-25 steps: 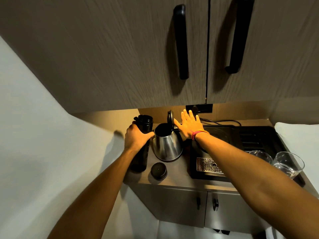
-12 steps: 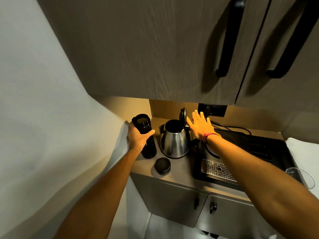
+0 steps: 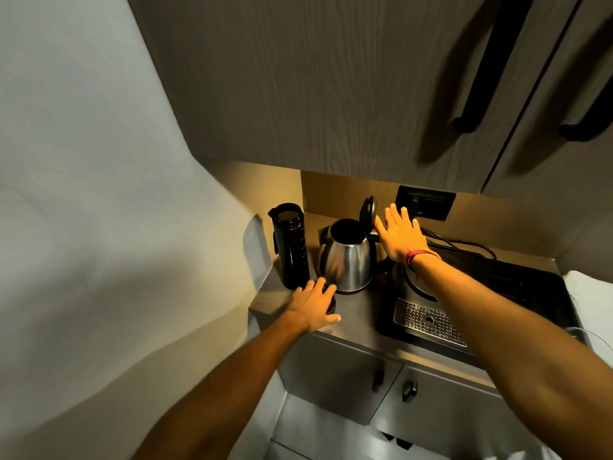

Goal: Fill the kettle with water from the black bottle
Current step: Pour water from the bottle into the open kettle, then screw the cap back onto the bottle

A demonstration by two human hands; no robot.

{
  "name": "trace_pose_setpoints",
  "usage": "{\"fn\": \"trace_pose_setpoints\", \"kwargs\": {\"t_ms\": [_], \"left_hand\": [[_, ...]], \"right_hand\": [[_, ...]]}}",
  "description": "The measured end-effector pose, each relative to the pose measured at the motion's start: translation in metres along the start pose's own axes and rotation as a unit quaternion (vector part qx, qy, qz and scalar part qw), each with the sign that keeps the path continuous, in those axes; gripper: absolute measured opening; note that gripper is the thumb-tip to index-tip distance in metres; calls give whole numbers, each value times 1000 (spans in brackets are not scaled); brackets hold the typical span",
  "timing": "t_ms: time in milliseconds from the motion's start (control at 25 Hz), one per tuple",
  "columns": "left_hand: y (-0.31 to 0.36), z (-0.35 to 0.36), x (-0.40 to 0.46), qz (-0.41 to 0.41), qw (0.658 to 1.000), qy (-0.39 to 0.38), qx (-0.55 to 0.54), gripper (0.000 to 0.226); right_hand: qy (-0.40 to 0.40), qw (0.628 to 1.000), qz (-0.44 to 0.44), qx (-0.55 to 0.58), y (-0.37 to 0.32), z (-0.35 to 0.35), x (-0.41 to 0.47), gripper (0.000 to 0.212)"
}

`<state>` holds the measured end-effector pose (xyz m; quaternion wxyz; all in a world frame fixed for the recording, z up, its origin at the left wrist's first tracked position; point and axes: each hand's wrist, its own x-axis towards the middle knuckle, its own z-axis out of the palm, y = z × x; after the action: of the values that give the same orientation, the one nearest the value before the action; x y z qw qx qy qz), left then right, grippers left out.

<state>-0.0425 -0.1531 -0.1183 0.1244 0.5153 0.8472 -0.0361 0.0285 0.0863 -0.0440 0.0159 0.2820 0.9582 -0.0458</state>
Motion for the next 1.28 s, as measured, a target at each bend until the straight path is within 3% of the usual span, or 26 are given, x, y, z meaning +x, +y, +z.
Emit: {"fn": "trace_pose_setpoints", "kwargs": {"t_ms": [40, 120, 240, 320, 440, 600, 920, 1160, 1280], "left_hand": [[2, 10, -1, -32, 998, -43, -26, 74], [2, 15, -3, -62, 996, -44, -45, 74], [1, -23, -4, 9, 989, 147, -32, 67], [-8, -68, 1, 48, 956, 289, -5, 70], [-36, -133, 14, -15, 912, 407, 45, 75], [-75, -152, 17, -110, 927, 355, 45, 76], [-92, -156, 32, -128, 957, 261, 2, 77], [-92, -147, 29, -124, 945, 304, 3, 79], [-90, -151, 28, -143, 954, 262, 39, 89]], "right_hand": [[0, 1000, 13, 20, 0, 0, 0, 64], [3, 998, 38, 59, -2, -1, 0, 64], [5, 997, 43, 64, -2, -2, 1, 64], [-2, 998, 34, 54, -1, -1, 3, 63], [-8, 999, 30, 43, -1, 0, 2, 62], [-19, 1000, 10, 16, -4, 0, 0, 60], [-6, 999, 24, 48, -6, -1, -3, 60], [-17, 998, 20, 48, -6, -3, -3, 61], [-21, 999, 9, 40, -6, -5, -4, 64]]}}
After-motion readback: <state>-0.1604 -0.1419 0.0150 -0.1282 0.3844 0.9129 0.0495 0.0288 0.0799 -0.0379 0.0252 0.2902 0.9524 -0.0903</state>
